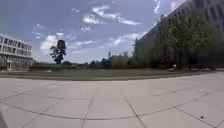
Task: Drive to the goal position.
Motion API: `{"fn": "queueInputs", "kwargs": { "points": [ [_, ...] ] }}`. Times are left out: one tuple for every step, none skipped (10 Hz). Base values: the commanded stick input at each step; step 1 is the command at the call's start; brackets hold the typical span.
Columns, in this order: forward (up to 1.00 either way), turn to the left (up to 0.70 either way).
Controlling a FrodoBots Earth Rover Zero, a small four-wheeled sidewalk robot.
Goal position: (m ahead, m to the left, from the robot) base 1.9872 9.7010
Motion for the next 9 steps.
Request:
{"fn": "queueInputs", "kwargs": {
  "points": [
    [0.00, 0.45],
    [0.00, 0.45],
    [0.00, 0.45],
    [0.00, 0.45],
    [0.00, 0.45],
    [0.00, 0.45],
    [0.00, 0.45],
    [0.00, 0.45],
    [0.00, 0.45]
  ]
}}
